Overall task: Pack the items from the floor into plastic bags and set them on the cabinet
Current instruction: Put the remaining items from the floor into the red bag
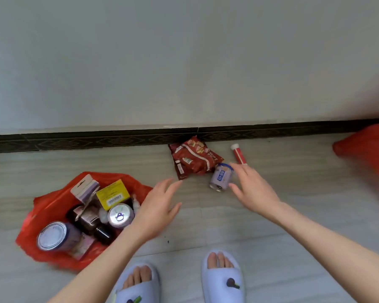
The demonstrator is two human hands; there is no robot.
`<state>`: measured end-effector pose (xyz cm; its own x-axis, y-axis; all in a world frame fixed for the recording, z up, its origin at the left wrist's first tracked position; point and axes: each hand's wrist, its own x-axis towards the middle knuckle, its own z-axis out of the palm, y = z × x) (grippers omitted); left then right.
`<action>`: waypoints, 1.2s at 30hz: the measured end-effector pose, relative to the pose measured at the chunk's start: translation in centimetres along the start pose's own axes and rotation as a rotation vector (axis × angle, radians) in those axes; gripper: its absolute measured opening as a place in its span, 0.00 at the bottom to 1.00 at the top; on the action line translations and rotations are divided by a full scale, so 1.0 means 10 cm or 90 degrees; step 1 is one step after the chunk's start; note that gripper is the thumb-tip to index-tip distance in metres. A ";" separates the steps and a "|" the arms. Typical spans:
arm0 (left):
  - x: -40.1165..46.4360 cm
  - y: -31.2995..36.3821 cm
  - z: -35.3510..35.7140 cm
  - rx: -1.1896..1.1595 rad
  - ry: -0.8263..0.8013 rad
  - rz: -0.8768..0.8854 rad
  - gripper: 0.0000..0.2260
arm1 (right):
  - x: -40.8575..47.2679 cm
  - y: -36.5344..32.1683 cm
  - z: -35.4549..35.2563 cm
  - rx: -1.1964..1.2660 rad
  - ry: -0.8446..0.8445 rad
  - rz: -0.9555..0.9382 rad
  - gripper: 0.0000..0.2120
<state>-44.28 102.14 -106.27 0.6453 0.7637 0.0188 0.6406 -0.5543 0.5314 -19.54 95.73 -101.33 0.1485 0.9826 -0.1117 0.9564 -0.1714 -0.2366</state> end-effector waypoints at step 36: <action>0.76 0.45 1.49 -0.372 -0.009 -0.304 0.27 | -0.41 0.72 1.18 0.332 0.007 0.410 0.31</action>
<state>-30.32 100.52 -116.36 0.3611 0.8705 -0.3345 0.5290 0.1042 0.8422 -16.27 89.64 -113.99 0.6322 0.6813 -0.3690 0.4446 -0.7089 -0.5475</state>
